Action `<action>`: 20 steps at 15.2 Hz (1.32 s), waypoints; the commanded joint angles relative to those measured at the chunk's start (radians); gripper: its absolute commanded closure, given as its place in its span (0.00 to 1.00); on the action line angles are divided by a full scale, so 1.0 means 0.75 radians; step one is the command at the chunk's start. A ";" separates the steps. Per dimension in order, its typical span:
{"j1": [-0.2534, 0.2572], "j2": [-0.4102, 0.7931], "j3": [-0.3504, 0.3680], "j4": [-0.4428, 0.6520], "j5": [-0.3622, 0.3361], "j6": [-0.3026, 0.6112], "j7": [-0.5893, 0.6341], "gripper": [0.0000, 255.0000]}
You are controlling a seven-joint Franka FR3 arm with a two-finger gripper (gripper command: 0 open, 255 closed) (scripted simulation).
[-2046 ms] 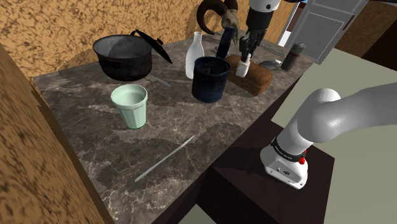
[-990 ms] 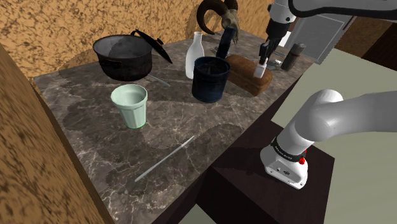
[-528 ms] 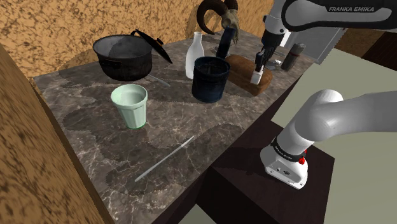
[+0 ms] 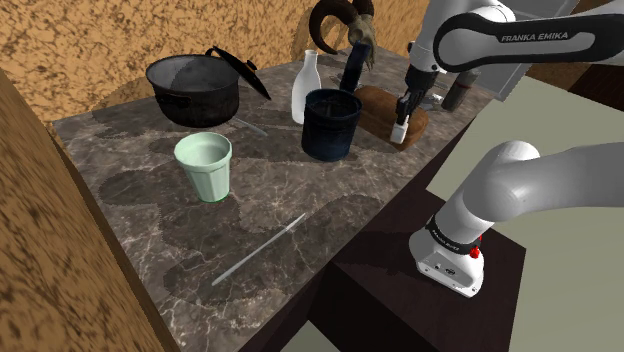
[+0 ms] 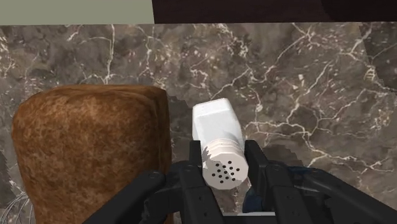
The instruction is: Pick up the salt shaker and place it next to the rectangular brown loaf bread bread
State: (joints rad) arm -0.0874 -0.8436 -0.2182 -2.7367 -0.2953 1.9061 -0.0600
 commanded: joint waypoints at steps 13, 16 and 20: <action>-0.023 0.103 -0.047 -0.196 -0.064 0.297 0.040 1.00; -0.023 0.103 -0.047 -0.196 -0.064 0.297 0.040 1.00; -0.023 0.103 -0.047 -0.196 -0.064 0.297 0.040 1.00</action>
State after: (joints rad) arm -0.1048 -0.7662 -0.2538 -2.8839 -0.3436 2.1287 -0.0303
